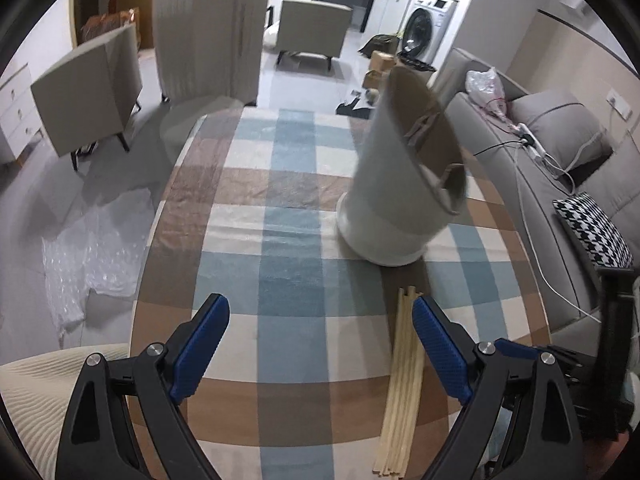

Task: Organize utensils
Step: 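Lower both tools back to the chopstick bundle and close the right tool on one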

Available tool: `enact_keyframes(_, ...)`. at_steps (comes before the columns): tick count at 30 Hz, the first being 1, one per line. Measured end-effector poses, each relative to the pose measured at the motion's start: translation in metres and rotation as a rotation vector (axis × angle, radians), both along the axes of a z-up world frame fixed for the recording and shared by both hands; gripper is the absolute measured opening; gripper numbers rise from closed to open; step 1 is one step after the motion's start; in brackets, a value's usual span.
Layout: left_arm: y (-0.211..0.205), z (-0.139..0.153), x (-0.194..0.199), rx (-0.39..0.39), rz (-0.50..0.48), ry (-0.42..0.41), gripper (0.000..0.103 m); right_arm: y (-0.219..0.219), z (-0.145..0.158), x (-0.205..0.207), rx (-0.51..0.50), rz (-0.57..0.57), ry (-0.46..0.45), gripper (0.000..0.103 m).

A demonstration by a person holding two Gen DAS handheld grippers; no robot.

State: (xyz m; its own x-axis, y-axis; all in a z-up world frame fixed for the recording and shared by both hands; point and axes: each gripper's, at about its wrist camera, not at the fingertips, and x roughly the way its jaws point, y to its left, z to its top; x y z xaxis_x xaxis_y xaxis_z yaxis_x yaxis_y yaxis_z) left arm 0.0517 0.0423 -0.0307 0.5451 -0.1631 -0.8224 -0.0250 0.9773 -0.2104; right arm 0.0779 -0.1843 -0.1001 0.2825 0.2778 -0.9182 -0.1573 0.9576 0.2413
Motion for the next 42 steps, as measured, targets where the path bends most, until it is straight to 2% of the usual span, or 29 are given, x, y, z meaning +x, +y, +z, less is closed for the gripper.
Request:
enact_keyframes(4, 0.008, -0.006, 0.004, -0.010, 0.021, 0.030, 0.090, 0.012, -0.022, 0.023, -0.025, 0.010, 0.086, 0.043)
enact_keyframes(6, 0.012, -0.010, 0.006, -0.014, 0.024, 0.041, 0.090, 0.017, -0.028, 0.029, -0.038, 0.023, 0.106, 0.030)
enact_keyframes(10, 0.020, -0.014, 0.007, -0.033, 0.040, 0.067, 0.090, 0.029, -0.033, 0.038, -0.116, 0.046, 0.114, 0.029)
enact_keyframes(13, 0.028, -0.017, 0.012, -0.068, 0.062, 0.092, 0.090, 0.035, -0.032, 0.040, -0.131, 0.060, 0.115, 0.026)
enact_keyframes(15, 0.031, -0.017, 0.013, -0.082, 0.072, 0.098, 0.090, 0.041, -0.033, 0.040, -0.179, 0.073, 0.115, 0.028)
enact_keyframes(19, 0.032, -0.011, 0.013, -0.038, 0.081, 0.062, 0.090, 0.046, -0.030, 0.039, -0.221, 0.057, 0.095, 0.028)
enact_keyframes(25, 0.041, -0.014, 0.014, -0.060, 0.092, 0.073, 0.090, 0.054, -0.031, 0.037, -0.271, 0.070, 0.129, 0.028)
enact_keyframes(36, 0.048, -0.016, 0.016, -0.064, 0.111, 0.082, 0.090, 0.057, -0.026, 0.036, -0.262, 0.039, 0.084, 0.029)
enact_keyframes(38, 0.049, -0.018, 0.017, -0.057, 0.114, 0.088, 0.090, 0.054, -0.025, 0.036, -0.260, 0.015, 0.079, 0.024)
enact_keyframes(39, 0.049, -0.019, 0.017, -0.051, 0.114, 0.094, 0.090, 0.052, -0.024, 0.035, -0.257, 0.003, 0.074, 0.010)
enact_keyframes(40, 0.048, -0.020, 0.017, -0.047, 0.113, 0.098, 0.090, 0.050, -0.024, 0.034, -0.247, -0.001, 0.071, 0.004)
enact_keyframes(42, 0.043, -0.025, 0.017, -0.036, 0.097, 0.115, 0.090, 0.039, -0.022, 0.032, -0.178, -0.028, 0.081, 0.003)
